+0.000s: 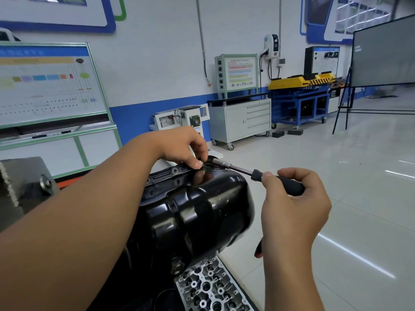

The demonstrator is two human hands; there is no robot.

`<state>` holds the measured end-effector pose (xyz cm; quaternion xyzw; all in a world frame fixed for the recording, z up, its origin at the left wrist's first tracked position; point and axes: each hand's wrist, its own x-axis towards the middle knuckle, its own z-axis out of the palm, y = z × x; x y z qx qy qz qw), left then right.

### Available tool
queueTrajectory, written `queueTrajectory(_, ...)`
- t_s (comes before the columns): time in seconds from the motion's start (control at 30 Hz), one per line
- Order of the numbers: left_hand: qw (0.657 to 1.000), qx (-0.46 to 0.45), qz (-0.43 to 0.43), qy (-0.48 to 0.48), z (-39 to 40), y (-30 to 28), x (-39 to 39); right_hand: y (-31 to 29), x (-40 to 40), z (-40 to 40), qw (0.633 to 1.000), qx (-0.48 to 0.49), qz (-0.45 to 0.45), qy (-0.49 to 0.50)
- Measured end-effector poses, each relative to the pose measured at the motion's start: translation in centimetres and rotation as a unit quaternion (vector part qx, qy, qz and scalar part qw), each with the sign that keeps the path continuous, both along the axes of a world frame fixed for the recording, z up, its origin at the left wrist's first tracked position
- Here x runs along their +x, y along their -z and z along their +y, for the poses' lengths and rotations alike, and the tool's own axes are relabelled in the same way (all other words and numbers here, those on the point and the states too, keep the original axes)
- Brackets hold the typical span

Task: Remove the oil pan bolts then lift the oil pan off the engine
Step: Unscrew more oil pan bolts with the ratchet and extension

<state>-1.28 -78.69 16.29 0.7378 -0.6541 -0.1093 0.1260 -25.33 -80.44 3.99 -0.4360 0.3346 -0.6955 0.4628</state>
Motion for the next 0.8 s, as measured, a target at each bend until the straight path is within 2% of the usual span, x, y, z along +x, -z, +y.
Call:
queueTrajectory(0.23, 0.999, 0.01, -0.043, -0.003, -0.3, 0.2, 0.0, 0.2, 0.3, -0.1, 0.999, 0.012, -0.033, 0.002)
queueTrajectory(0.37, 1.0, -0.014, -0.015, 0.01, -0.2, 0.2, 0.1, 0.3, 0.6, 0.2, 0.999, 0.015, -0.038, -0.009)
queueTrajectory(0.5, 0.998, 0.043, -0.036, 0.016, 0.0, 0.0, -0.2, 0.3, 1.1, 0.5, 0.998, 0.019, -0.049, -0.017)
queueTrajectory(0.63, 0.998, 0.001, -0.068, 0.011, -0.5, 0.1, -0.2, 0.5, 2.0, 1.1, 0.998, 0.02, -0.065, -0.017)
queueTrajectory(0.73, 0.999, -0.021, -0.045, 0.018, -0.5, 0.2, 0.2, 0.7, 2.2, 1.2, 0.998, 0.025, -0.06, -0.015)
queueTrajectory(0.8, 0.999, -0.002, -0.027, 0.023, -0.2, 0.1, 0.3, 0.8, 2.2, 1.0, 0.998, 0.035, -0.055, -0.014)
